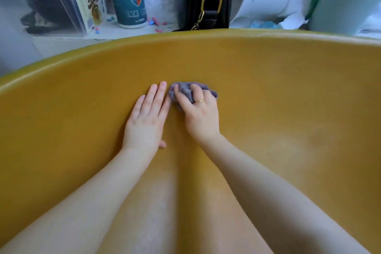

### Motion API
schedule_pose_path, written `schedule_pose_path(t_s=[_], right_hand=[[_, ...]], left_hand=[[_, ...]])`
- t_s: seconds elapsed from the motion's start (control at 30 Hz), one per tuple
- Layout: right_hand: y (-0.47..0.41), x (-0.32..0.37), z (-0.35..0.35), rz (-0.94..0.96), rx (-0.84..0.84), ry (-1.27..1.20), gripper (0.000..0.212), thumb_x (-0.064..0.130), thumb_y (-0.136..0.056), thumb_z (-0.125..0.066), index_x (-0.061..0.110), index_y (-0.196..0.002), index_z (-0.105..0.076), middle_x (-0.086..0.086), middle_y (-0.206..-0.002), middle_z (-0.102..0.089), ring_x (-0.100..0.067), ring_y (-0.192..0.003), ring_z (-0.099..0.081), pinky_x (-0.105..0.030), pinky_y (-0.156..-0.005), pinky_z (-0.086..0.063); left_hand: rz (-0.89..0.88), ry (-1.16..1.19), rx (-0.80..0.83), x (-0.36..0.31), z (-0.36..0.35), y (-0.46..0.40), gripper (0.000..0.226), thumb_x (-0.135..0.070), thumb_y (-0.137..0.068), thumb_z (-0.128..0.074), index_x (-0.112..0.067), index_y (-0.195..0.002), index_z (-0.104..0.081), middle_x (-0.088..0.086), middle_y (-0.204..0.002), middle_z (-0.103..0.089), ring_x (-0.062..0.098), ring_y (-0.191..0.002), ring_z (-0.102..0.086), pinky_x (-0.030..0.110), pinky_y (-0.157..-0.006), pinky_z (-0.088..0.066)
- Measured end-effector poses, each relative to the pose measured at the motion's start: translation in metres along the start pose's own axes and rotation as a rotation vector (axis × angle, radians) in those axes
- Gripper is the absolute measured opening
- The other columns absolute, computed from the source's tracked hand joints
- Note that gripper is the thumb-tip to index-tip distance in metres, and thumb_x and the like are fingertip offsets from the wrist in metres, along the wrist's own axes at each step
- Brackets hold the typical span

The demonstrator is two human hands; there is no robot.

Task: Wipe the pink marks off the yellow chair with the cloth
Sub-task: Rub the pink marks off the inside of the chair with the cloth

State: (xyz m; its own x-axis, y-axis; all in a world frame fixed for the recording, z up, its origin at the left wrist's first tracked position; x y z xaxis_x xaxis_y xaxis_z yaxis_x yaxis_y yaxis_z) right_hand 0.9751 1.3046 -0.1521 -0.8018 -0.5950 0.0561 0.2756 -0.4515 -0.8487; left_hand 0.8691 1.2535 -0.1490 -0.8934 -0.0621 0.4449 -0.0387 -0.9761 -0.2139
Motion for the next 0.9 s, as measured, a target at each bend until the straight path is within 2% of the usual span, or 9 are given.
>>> schedule_pose_path(t_s=[0.07, 0.13, 0.23, 0.37, 0.53, 0.67, 0.77, 0.83, 0.9], right_hand=[[-0.005, -0.009, 0.006, 0.151, 0.091, 0.011, 0.036, 0.014, -0.082, -0.049, 0.021, -0.112, -0.067, -0.016, -0.096, -0.064, -0.029, -0.066, -0.055, -0.033, -0.056, -0.043], [-0.016, -0.040, 0.024, 0.188, 0.068, 0.082, 0.035, 0.015, -0.082, -0.052, 0.024, -0.113, -0.067, -0.014, -0.097, -0.064, -0.029, -0.066, -0.055, -0.033, -0.055, -0.043], [-0.022, -0.091, 0.049, 0.004, -0.047, 0.165, 0.039, 0.009, -0.082, -0.051, 0.027, -0.112, -0.067, -0.012, -0.100, -0.061, -0.029, -0.065, -0.052, -0.032, -0.055, -0.045], [-0.001, -0.074, 0.036, -0.281, -0.049, -0.023, 0.039, 0.007, -0.080, -0.051, 0.023, -0.112, -0.068, -0.017, -0.097, -0.063, -0.034, -0.069, -0.055, -0.030, -0.056, -0.046], [0.122, 0.058, 0.006, -0.036, 0.470, -0.367, 0.043, 0.020, -0.078, -0.043, 0.023, -0.113, -0.067, -0.012, -0.087, -0.061, -0.029, -0.062, -0.050, -0.034, -0.051, -0.047], [0.163, 0.077, 0.031, 0.058, 0.685, -0.521, 0.038, 0.022, -0.081, -0.042, 0.025, -0.108, -0.068, -0.011, -0.083, -0.058, -0.028, -0.061, -0.049, -0.030, -0.054, -0.044], [0.182, 0.067, 0.060, 0.128, 0.990, -0.628, 0.038, 0.019, -0.085, -0.041, 0.023, -0.112, -0.067, -0.016, -0.094, -0.057, -0.035, -0.076, -0.053, -0.034, -0.066, -0.046], [0.194, 0.050, 0.087, 0.087, 1.138, -0.673, 0.037, 0.010, -0.087, -0.049, 0.022, -0.120, -0.063, -0.017, -0.103, -0.054, -0.036, -0.091, -0.053, -0.035, -0.079, -0.045], [0.191, 0.016, 0.118, -0.149, 1.059, -0.766, 0.041, 0.002, -0.085, -0.053, 0.018, -0.123, -0.061, -0.012, -0.102, -0.050, -0.030, -0.095, -0.053, -0.027, -0.085, -0.042]], left_hand=[[0.018, 0.008, 0.047, 0.000, 0.002, 0.001, 0.141, -0.058, -0.033, -0.084, -0.012, -0.149, -0.019, 0.009, -0.156, -0.014, 0.024, -0.143, -0.019, 0.033, -0.114, -0.009], [0.028, 0.014, 0.091, -0.002, 0.002, 0.003, 0.140, -0.057, -0.052, -0.079, -0.012, -0.148, 0.014, 0.009, -0.157, 0.009, 0.024, -0.146, 0.000, 0.034, -0.116, 0.000], [0.013, -0.015, 0.174, -0.005, 0.005, 0.005, 0.127, -0.054, -0.071, -0.069, -0.013, -0.143, 0.027, 0.008, -0.153, 0.029, 0.025, -0.144, 0.016, 0.036, -0.116, 0.005], [-0.013, -0.035, 0.303, 0.002, 0.007, 0.030, 0.130, -0.064, -0.068, -0.066, -0.009, -0.144, 0.025, 0.009, -0.151, 0.031, 0.026, -0.143, 0.019, 0.037, -0.115, 0.008], [0.036, 0.114, 0.467, 0.001, -0.012, 0.086, 0.133, -0.061, -0.065, -0.071, -0.008, -0.145, 0.021, 0.009, -0.152, 0.029, 0.023, -0.143, 0.018, 0.034, -0.116, 0.005], [0.071, 0.330, 0.602, -0.014, -0.019, 0.104, 0.128, -0.059, -0.067, -0.070, -0.011, -0.147, 0.018, 0.008, -0.151, 0.032, 0.023, -0.142, 0.021, 0.033, -0.116, 0.004], [0.058, 0.382, 0.625, -0.032, -0.011, 0.112, 0.122, -0.058, -0.073, -0.067, -0.011, -0.147, 0.018, 0.007, -0.152, 0.032, 0.023, -0.143, 0.021, 0.034, -0.116, 0.003], [0.039, 0.410, 0.644, -0.047, -0.002, 0.119, 0.111, -0.053, -0.080, -0.062, -0.012, -0.148, 0.016, 0.006, -0.153, 0.029, 0.022, -0.143, 0.018, 0.033, -0.116, 0.002], [0.006, 0.442, 0.631, -0.066, 0.007, 0.124, 0.096, -0.042, -0.088, -0.056, -0.014, -0.149, 0.012, 0.004, -0.156, 0.022, 0.020, -0.145, 0.014, 0.033, -0.116, -0.001]])
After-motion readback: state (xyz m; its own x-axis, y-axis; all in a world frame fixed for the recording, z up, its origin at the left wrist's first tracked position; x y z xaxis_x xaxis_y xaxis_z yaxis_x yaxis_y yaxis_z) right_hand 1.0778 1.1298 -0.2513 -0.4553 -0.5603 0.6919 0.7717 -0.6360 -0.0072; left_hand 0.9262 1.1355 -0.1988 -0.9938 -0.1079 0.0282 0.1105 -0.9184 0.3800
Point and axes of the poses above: each hand's wrist, its own y-axis away from the middle knuckle, its own z-axis out of the back of the hand, x = y × z, the point moved 5 cm from there along -y, towards the middle knuckle
